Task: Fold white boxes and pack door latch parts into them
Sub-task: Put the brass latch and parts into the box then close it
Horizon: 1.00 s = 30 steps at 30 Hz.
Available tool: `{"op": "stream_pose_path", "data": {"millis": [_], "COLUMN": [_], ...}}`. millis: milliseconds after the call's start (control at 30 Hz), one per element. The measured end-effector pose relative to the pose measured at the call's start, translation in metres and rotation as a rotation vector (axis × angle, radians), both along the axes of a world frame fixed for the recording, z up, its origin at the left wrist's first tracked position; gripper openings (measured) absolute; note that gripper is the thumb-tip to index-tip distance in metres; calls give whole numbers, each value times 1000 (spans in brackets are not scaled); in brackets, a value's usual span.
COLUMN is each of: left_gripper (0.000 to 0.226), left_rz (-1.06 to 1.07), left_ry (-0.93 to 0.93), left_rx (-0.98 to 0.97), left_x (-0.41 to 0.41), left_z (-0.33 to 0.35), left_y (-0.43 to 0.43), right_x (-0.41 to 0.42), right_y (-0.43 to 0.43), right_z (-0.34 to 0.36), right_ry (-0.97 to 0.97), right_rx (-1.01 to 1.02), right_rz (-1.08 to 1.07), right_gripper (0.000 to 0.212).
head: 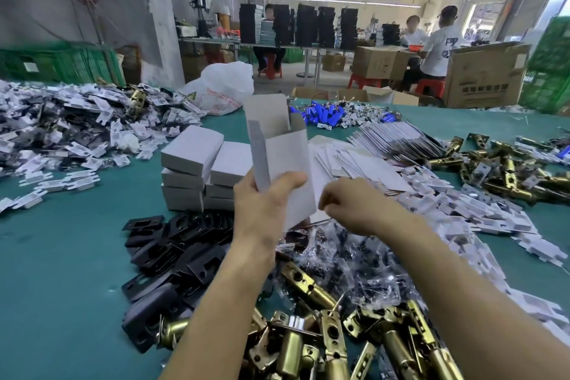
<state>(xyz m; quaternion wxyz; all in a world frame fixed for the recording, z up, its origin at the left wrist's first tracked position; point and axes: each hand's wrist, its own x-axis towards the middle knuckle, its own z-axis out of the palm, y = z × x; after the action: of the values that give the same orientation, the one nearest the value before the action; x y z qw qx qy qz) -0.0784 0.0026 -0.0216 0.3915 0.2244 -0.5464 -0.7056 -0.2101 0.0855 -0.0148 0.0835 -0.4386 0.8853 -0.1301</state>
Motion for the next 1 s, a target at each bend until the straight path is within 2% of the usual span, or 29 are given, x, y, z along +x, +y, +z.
{"op": "stream_pose_path", "data": {"millis": [100, 167, 300, 433, 600, 633, 733, 767, 933, 1000], "left_gripper": [24, 25, 18, 22, 19, 18, 12, 11, 26, 25], "left_rz": [66, 112, 166, 153, 135, 132, 119, 106, 61, 39], "left_ry": [13, 19, 42, 41, 53, 49, 22, 20, 17, 3], "left_rx": [-39, -54, -75, -43, -44, -41, -37, -41, -63, -79], "left_x": [8, 12, 18, 19, 18, 17, 15, 15, 13, 11], "left_z": [10, 13, 17, 18, 15, 14, 14, 14, 12, 10], "left_y": [-12, -19, -27, -30, -29, -29, -29, -28, -24, -22], "right_x": [11, 22, 47, 61, 63, 62, 54, 49, 26, 23], "right_y": [-30, -45, -64, -75, -76, -74, -59, -51, 7, 30], "right_z": [-14, -22, -38, -50, -53, -53, -41, -34, 5, 17], "right_ry": [88, 23, -55, 48, -53, -59, -174, -218, -389, -506], "right_rx": [-14, -35, 27, 96, 10, -42, -166, -177, -366, -475], "right_rz": [165, 262, 364, 295, 269, 259, 189, 146, -88, -131], "right_gripper": [16, 13, 29, 51, 60, 57, 24, 20, 22, 25]}}
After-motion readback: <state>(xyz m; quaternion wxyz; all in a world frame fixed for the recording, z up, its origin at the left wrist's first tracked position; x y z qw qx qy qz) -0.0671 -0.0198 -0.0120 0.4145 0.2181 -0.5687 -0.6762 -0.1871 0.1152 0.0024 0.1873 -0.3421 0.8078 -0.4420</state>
